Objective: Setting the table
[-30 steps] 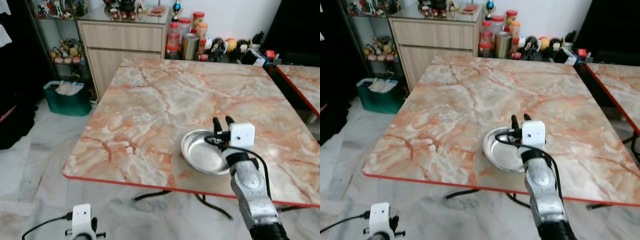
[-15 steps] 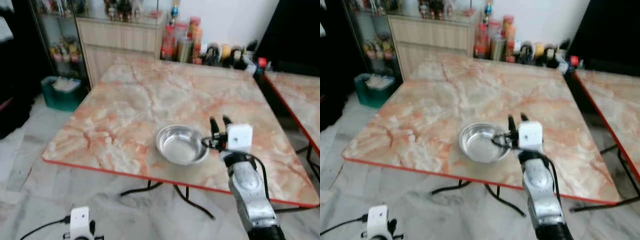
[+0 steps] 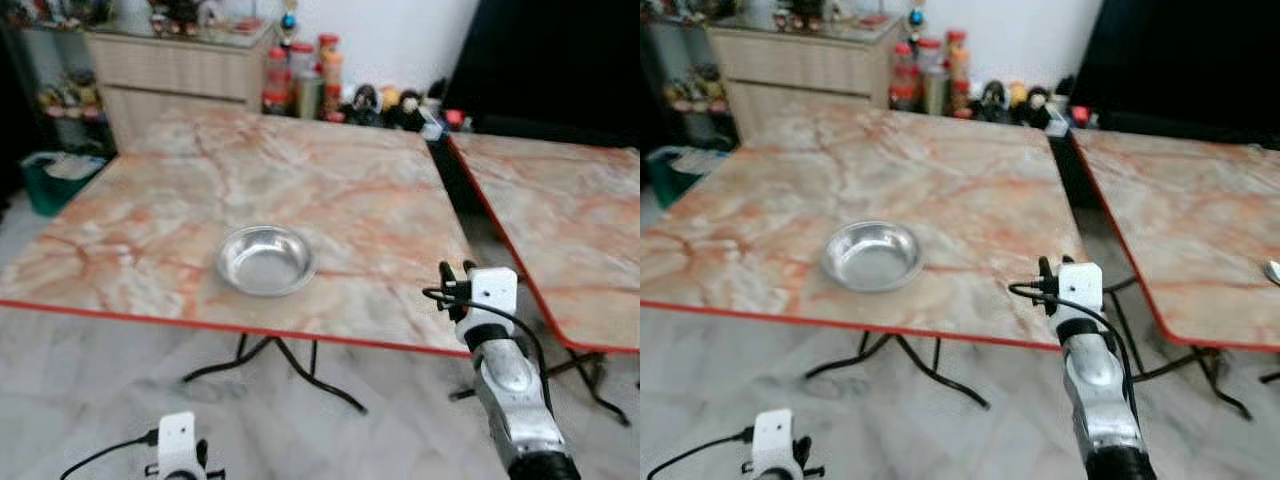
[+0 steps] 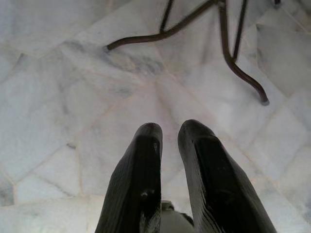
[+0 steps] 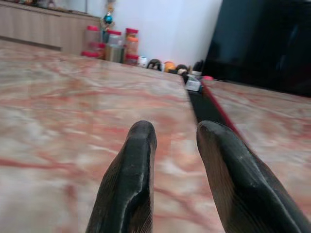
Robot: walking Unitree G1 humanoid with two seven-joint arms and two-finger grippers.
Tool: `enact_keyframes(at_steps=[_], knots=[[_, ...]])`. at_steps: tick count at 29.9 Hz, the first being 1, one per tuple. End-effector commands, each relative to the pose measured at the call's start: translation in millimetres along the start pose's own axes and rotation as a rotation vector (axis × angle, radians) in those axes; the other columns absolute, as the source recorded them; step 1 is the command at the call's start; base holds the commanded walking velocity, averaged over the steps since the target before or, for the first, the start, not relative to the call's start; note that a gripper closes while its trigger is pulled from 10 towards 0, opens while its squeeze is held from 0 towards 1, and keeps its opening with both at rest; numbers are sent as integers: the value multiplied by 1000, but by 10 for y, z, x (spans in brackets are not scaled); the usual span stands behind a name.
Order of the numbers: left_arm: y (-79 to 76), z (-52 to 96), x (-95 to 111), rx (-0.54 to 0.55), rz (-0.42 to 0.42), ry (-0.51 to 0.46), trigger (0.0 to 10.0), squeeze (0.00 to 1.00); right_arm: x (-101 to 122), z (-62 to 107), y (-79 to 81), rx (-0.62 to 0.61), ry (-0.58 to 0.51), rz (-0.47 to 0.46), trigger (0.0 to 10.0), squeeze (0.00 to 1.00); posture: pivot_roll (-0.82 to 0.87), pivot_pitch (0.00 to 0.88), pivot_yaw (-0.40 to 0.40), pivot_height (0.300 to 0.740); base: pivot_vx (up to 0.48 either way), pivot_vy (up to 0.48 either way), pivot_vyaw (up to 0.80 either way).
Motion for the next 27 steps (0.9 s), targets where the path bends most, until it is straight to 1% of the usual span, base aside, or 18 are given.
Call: enact_keyframes(at_steps=[1,3,5,8,9,11,12,13,15,17,18,21,22,23,24,25,27], knots=[[-129,-10,-33,-31,-13,16,10000,0,-138,27,-81,-6,38,8,10000,0,13,0,-55,740,0,-412,0],[-170,-10,-53,-66,-61,33,10000,0,-304,43,-72,3,79,17,10000,0,13,0,-22,740,0,-414,0],[-186,-13,-41,-87,-90,34,10000,0,-415,59,-69,-4,118,6,10000,0,16,0,-20,740,0,-416,0],[-153,-29,24,-84,-97,21,10000,0,-579,87,-27,-6,182,-40,10000,0,20,0,-22,740,0,-415,0],[-139,-44,75,-79,-91,10,10000,0,-657,97,7,-2,217,-38,10000,0,18,0,-33,740,0,-412,0],[-153,-66,137,-85,-103,1,10000,0,-716,98,86,24,245,-51,10000,0,2,0,-41,740,0,-412,0],[-167,-85,185,-85,-109,-4,10000,0,-813,123,197,70,288,-52,10000,0,-6,0,-61,740,0,-416,0],[-167,-85,185,-85,-109,-4,10000,0,-813,123,197,70,288,-52,10000,0,-6,0,-61,740,0,-416,0],[-158,-101,237,-73,-98,-15,10000,0,-979,197,293,104,371,-51,10000,0,1,0,-84,740,0,-414,0],[-166,-106,264,-65,-75,-29,10000,0,-1132,295,377,139,444,-69,10000,0,10,0,-91,740,0,-416,0],[-164,-107,267,-63,-72,-29,10000,0,-1147,303,392,144,453,-70,10000,0,13,0,-92,740,0,-416,0],[-185,-94,201,-56,-51,-17,10000,0,-1438,548,496,199,600,-44,10000,0,29,0,-84,740,0,-415,0],[-185,-94,196,-55,-49,-15,10000,0,-1477,587,521,210,623,-43,10000,0,27,0,-70,740,0,-412,0],[-185,-90,173,-55,-50,-8,10000,0,-1531,654,570,230,652,-61,10000,0,25,0,-66,740,0,-390,0],[-184,-85,146,-58,-56,3,10000,0,-1629,779,647,263,709,-73,10000,0,22,0,-55,740,0,-356,0],[-184,-84,142,-58,-58,5,10000,0,-1648,805,662,270,721,-74,10000,0,22,0,-55,740,0,-356,0],[-149,-83,110,-44,-68,25,10000,0,-1733,918,673,271,758,-83,10000,0,25,0,-42,740,0,-137,0]])
Point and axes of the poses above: a point about 5 cm out from each wrist's last joint towards the gripper, its own z axis pointing back from the gripper into the wrist, its own x axis along the axis of the wrist's last joint, y = z × x, the point moved 6 cm from there along -z, pointing out of the wrist towards the gripper, and after that the axes turned 15 degrees about z, right-handed, at the moved point
